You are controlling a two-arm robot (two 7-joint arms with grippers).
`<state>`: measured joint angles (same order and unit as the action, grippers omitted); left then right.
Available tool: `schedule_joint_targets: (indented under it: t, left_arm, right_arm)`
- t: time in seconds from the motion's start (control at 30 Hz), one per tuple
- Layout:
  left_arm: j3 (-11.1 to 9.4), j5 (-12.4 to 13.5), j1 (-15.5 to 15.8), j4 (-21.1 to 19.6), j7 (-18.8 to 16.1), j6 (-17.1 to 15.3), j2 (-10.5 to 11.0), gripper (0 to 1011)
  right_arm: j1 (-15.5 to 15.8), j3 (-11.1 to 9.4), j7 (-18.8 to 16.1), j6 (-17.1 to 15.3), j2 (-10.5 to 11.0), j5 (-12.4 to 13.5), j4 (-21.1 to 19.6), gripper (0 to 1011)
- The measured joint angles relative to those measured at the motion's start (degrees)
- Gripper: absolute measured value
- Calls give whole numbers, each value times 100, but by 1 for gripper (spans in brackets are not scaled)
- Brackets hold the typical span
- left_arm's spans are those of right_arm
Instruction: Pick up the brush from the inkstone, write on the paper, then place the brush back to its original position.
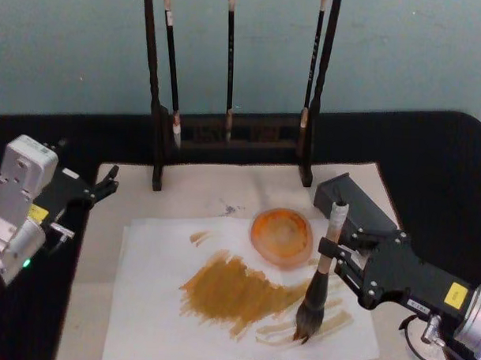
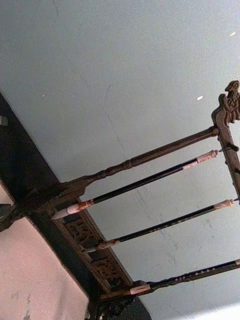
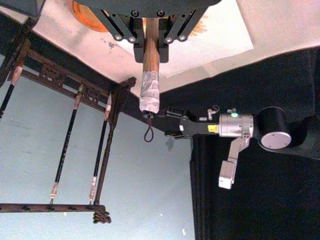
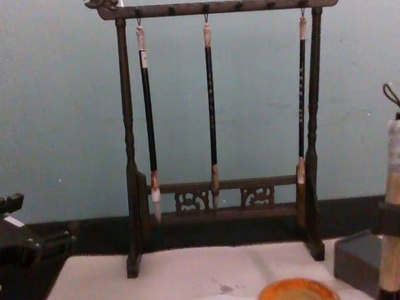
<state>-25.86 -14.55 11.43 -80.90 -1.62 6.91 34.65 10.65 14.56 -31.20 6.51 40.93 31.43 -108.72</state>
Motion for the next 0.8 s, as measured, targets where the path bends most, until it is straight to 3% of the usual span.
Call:
schedule_joint_targets:
  t: [0.47, 0.8]
  left_arm:
    - [0, 0, 0, 0, 0, 0, 0, 1010]
    - [0, 0, 0, 0, 0, 0, 0, 1010]
  right_arm:
    - [139, -191, 49, -2, 15, -66, -60, 161]
    - [20, -261, 37, 56, -74, -89, -102, 161]
